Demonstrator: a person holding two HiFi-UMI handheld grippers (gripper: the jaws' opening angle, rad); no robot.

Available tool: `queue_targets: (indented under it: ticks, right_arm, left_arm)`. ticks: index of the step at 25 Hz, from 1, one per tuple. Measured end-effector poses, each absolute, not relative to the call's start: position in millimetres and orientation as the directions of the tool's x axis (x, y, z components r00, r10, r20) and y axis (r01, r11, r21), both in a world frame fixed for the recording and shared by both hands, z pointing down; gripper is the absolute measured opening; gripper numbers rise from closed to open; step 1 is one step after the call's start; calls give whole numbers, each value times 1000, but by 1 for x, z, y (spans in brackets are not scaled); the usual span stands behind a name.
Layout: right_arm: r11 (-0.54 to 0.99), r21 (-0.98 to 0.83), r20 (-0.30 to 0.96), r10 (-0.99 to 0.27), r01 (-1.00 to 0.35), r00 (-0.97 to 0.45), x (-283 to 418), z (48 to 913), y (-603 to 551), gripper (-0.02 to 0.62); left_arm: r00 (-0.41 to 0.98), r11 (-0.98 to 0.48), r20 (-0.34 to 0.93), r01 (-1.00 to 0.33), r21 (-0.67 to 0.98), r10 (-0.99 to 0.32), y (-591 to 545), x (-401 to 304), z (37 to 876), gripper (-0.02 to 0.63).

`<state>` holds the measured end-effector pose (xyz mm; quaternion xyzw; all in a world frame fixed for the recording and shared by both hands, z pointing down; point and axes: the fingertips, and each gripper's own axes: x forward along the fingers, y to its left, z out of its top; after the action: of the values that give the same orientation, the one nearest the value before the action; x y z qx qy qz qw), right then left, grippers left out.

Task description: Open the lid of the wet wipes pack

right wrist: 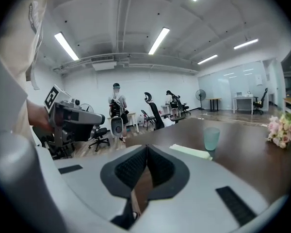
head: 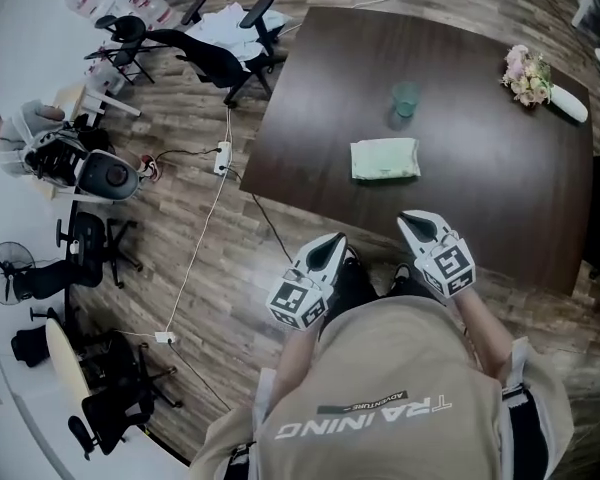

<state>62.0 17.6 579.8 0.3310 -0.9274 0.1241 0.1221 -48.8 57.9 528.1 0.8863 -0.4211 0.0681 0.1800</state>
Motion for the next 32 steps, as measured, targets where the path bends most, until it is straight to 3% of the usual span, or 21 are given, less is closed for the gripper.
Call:
queue_targets:
  ticks: [4,6,8,12,24,32]
  right_arm:
    - [686,-134,333,-649,-716,-684,60,572,-3,14]
    - [621,-209,328,-683,-755,-652,58,566,-17,14]
    - [555,-261,320,-722,-790,-613,55,558,-32,14]
    - [511,-143,350,-774,-847,-527,41,547,-46,14]
    - [507,75,428,-794,-859,-432,22,547,-24,14]
    - [538,-25,488,-729,-843,-480,36,595,-53,15]
  left_arm:
    - [690,-632,246,-723,280,-681,30,-56,524,9]
    - [723,-676,225,-691,257,-653,13,-60,511,9]
    - [745,-723,223,-666,186,-629,-2,-68,498,9]
    - [778,-801,251,-598,15,-576,-12,-83,492,9]
    - [873,-872,221,-469,139,-435,-37,-78,522,9]
    - [847,-853,284,-501,148,-449,-59,-64,519,9]
